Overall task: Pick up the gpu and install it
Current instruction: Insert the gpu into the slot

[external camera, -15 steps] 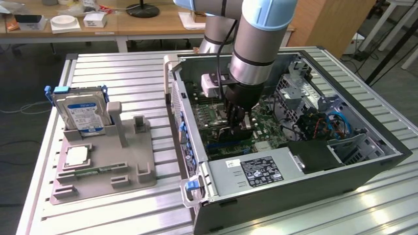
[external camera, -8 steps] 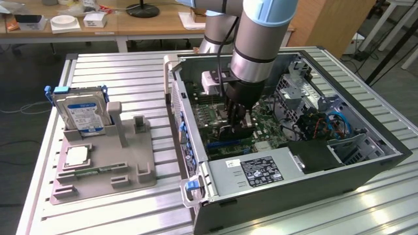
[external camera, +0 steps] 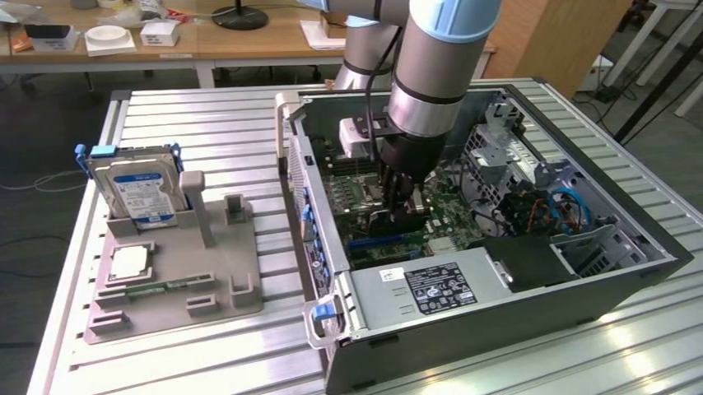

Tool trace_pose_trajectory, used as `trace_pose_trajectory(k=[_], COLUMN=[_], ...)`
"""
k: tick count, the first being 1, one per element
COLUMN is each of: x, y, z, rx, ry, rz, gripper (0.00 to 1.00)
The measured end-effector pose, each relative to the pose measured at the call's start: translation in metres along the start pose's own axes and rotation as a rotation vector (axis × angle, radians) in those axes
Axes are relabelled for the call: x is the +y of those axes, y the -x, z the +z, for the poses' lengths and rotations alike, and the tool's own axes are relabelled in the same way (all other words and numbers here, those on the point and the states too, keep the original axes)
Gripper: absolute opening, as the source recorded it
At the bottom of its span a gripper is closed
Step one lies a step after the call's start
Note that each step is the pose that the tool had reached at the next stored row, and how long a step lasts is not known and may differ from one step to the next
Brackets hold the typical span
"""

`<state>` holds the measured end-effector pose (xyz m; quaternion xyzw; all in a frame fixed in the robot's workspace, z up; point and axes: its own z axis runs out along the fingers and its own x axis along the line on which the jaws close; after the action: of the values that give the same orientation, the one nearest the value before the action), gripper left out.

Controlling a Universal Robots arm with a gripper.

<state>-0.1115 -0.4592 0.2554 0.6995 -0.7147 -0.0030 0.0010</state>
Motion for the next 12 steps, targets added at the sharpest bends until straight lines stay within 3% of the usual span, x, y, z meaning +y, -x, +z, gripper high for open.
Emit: trace_pose_trajectory(k=[12], x=[0.0000], y=[0.0000], z=[0.0000], rx=[-0.0001], ry=[0.0000], rz=[0.016], gripper=[0.26])
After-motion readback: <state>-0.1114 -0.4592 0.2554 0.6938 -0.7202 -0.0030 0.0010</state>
